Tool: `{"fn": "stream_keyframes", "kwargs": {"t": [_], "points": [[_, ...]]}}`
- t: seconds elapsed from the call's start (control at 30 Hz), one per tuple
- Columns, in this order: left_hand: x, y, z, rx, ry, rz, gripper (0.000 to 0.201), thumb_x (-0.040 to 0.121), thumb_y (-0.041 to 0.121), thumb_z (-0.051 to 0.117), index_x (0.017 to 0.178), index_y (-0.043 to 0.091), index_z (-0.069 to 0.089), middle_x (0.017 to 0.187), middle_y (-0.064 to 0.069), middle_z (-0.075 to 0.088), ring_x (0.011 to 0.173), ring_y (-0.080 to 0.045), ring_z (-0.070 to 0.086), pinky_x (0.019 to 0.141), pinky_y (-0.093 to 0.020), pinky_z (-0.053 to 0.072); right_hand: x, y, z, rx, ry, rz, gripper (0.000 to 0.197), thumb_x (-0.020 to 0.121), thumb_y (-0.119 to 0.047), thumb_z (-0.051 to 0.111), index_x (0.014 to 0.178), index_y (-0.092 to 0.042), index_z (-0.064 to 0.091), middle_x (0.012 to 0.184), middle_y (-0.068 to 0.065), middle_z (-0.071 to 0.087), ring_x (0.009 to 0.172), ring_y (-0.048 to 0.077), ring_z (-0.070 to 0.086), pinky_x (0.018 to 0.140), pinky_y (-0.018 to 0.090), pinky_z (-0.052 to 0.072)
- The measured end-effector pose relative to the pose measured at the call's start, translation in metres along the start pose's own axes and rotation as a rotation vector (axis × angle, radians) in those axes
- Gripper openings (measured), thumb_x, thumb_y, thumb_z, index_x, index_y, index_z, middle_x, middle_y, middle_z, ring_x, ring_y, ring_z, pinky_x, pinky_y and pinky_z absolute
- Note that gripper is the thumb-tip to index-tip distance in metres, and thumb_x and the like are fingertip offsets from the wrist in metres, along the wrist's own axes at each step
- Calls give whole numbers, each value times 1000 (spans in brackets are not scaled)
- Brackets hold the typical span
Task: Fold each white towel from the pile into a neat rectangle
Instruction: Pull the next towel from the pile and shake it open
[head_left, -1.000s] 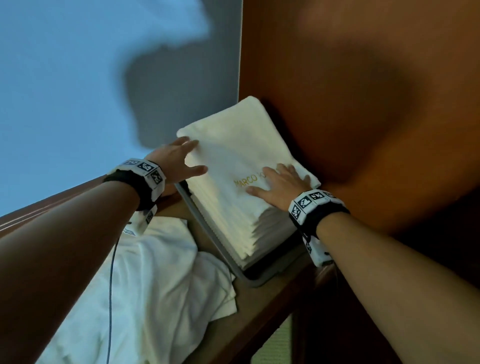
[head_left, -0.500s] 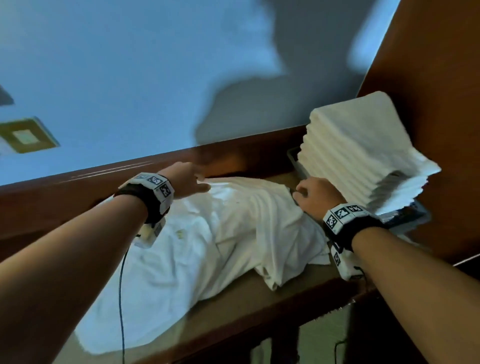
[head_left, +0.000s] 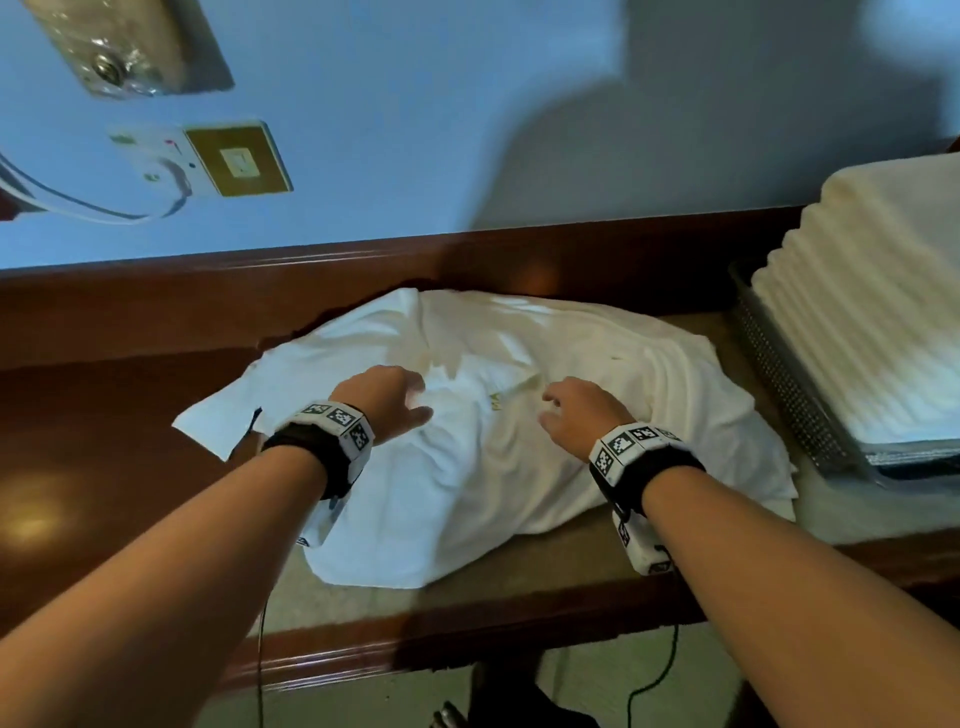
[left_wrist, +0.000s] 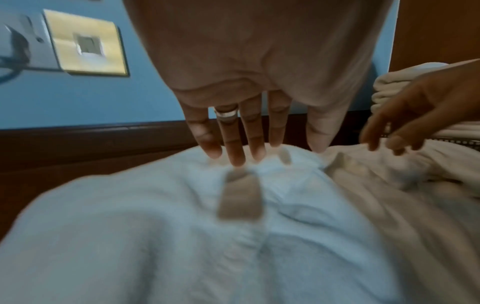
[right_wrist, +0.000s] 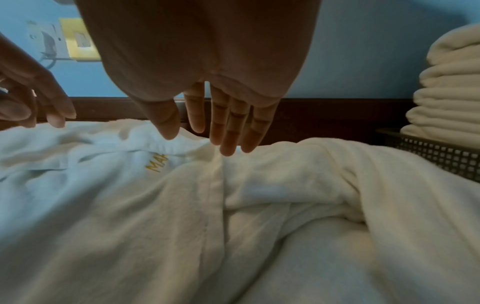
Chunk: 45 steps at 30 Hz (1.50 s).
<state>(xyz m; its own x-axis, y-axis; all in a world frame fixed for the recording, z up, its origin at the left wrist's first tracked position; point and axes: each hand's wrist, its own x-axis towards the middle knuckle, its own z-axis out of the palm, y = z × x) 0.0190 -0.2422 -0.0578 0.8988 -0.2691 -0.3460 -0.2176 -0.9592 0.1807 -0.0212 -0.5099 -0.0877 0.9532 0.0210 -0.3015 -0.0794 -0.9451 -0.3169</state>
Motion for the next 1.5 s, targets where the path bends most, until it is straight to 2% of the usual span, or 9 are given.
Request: {"fn": "stream_keyframes", "kwargs": {"t": [0.1, 0.2, 0.43, 0.53, 0.67, 0.9, 1.1, 1.3, 1.5], "points": [[16, 8, 23, 25, -2, 51, 53, 93, 48, 61, 141, 30, 50, 136, 2, 53, 121, -24, 54, 90, -39, 49, 32, 1, 7, 16, 15, 10, 44, 96, -30, 51, 139, -23, 47, 137, 1, 48, 117, 26, 55, 93, 39, 48], [29, 5, 45, 97, 28, 85, 48, 89, 48, 65, 133, 36, 53, 131, 2, 52, 118, -26, 54, 88, -39, 49, 60, 2, 15, 11, -17, 16, 53, 95, -28, 56, 145, -23, 40, 139, 4, 45, 122, 28, 52, 96, 42, 48], [41, -20, 53, 184, 157, 137, 27, 95, 11, 50, 118, 21, 61, 112, -2, 63, 103, -28, 60, 72, -34, 39, 83, -15, 31, -18, 31, 40, 29, 90, -10, 55, 117, -20, 59, 116, 7, 60, 106, 31, 58, 82, 35, 48], [34, -39, 25, -37, 192, 64, 20, 100, 15, 45, 117, 19, 56, 113, -5, 65, 98, -30, 60, 72, -35, 43, 80, -28, 11, -43, 97, 19, 13, 89, -9, 51, 93, -20, 55, 97, 5, 56, 92, 31, 57, 74, 34, 46], [13, -66, -35, -385, 307, 39, 17, 104, 20, 46, 119, 15, 53, 101, -16, 64, 79, -31, 56, 69, -32, 39, 70, -71, -35, -44, 186, 3, 7, 90, -15, 50, 93, -21, 52, 89, 8, 58, 81, 34, 57, 69, 35, 47], [-83, -161, -144, -254, 495, 104, 20, 105, 20, 43, 120, 13, 52, 98, -13, 59, 90, -34, 56, 76, -34, 36, 16, -195, -89, -103, 379, -120, 15, 93, -21, 52, 103, -20, 64, 97, 12, 64, 92, 37, 61, 73, 36, 47], [-219, -286, -207, -155, 662, 27, 23, 103, 18, 46, 124, 11, 53, 114, -22, 65, 102, -40, 59, 80, -36, 38, -39, -293, -89, -111, 498, -125, 15, 91, -17, 52, 97, -14, 66, 101, 18, 67, 93, 40, 61, 73, 37, 48], [-319, -388, -229, -163, 836, -93, 19, 101, 14, 51, 118, 9, 60, 117, -24, 65, 110, -42, 59, 87, -40, 41, -82, -373, -94, -68, 599, -145, 20, 95, -28, 55, 109, -19, 66, 112, 20, 67, 102, 41, 62, 83, 40, 48], [-332, -422, -209, -176, 789, -224, 20, 92, 26, 65, 111, 18, 61, 106, -11, 64, 104, -37, 61, 89, -41, 46, -126, -461, -103, -64, 693, -349, 18, 96, -15, 52, 104, -7, 66, 108, 23, 67, 103, 42, 62, 81, 38, 46]]}}
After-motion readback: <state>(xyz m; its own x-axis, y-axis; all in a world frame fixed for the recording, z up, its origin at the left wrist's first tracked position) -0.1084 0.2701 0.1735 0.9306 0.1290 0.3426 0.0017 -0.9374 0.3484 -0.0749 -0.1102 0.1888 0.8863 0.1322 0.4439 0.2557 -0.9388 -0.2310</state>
